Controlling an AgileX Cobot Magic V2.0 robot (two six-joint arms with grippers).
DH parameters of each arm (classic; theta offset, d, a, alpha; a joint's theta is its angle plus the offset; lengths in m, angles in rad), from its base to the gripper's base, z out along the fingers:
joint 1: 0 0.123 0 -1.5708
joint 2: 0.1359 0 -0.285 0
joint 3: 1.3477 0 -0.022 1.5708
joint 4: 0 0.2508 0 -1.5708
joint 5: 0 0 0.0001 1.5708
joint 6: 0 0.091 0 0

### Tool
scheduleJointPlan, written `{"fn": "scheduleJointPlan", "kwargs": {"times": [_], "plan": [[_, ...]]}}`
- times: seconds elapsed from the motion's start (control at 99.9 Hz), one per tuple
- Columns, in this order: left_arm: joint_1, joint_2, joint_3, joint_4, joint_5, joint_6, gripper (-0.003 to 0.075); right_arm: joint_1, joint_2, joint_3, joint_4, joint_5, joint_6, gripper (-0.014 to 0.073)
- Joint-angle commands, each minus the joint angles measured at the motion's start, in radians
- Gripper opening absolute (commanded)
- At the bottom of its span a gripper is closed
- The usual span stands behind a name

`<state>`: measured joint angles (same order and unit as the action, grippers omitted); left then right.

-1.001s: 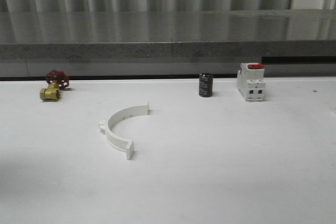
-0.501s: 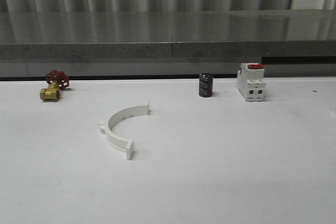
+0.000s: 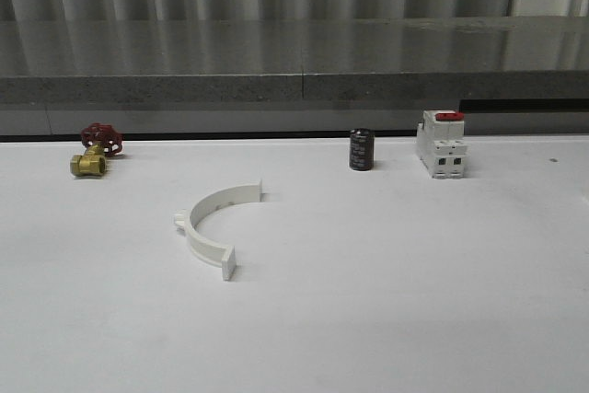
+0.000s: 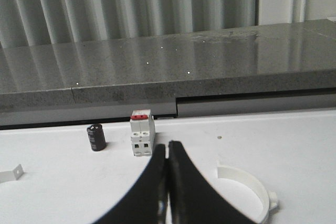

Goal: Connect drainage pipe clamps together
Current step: 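Move the right gripper over the second white clamp half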

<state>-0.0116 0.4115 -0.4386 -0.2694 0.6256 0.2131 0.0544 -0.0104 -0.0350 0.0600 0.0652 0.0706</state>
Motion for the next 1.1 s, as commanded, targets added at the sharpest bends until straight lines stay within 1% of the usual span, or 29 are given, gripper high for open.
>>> {"fn": "scheduleJointPlan", "kwargs": {"times": [0.0, 0.17, 0.421, 0.521, 0.701, 0.751, 0.801, 0.841, 0.851, 0.871, 0.921, 0.991, 1.041, 1.091], "plan": [[0.0, 0.003, -0.025, -0.017, -0.073, 0.001, -0.0021, -0.005, 0.01, -0.108, 0.01, 0.002, -0.005, -0.0067], [0.0, 0.003, -0.025, -0.017, -0.073, 0.001, -0.0021, -0.005, 0.161, -0.314, 0.022, 0.221, -0.005, -0.0067], [0.0, 0.003, -0.025, -0.017, -0.073, 0.001, -0.0021, -0.005, 0.52, -0.569, 0.026, 0.49, -0.005, -0.0067], [0.0, 0.003, -0.025, -0.017, -0.073, 0.001, -0.0021, -0.005, 0.628, -0.631, 0.026, 0.515, -0.005, -0.0067], [0.0, 0.003, -0.025, -0.017, -0.073, 0.001, -0.0021, -0.005, 0.751, -0.644, 0.035, 0.488, -0.005, -0.0057], [0.0, 0.003, -0.025, -0.017, -0.073, 0.001, -0.0021, -0.005, 0.773, -0.644, 0.037, 0.502, -0.005, -0.0019], [0.0, 0.003, -0.025, -0.017, -0.073, 0.001, -0.0021, -0.005, 0.794, -0.644, 0.037, 0.52, -0.005, 0.0054], [0.0, 0.003, -0.025, -0.017, -0.073, 0.001, -0.0021, -0.005, 0.811, -0.644, 0.037, 0.536, -0.005, 0.0141], [0.0, 0.003, -0.025, -0.017, -0.073, 0.001, -0.0021, -0.005, 0.816, -0.644, 0.037, 0.539, -0.005, 0.0174], [0.0, 0.003, -0.025, -0.017, -0.073, 0.001, -0.0021, -0.005, 0.82, -0.644, 0.037, 0.548, -0.005, 0.0208], [0.0, 0.003, -0.025, -0.017, -0.073, 0.001, -0.0021, -0.005, 0.835, -0.644, 0.037, 0.561, -0.005, 0.0348], [0.0, 0.003, -0.025, -0.017, -0.073, 0.001, -0.0021, -0.005, 0.849, -0.644, 0.037, 0.568, -0.005, 0.0488], [0.0, 0.003, -0.025, -0.017, -0.073, 0.001, -0.0021, -0.005, 0.856, -0.644, 0.037, 0.561, -0.005, 0.0533], [0.0, 0.003, -0.025, -0.017, -0.073, 0.001, -0.0021, -0.005, 0.867, -0.648, 0.037, 0.551, -0.005, 0.0531]]}}
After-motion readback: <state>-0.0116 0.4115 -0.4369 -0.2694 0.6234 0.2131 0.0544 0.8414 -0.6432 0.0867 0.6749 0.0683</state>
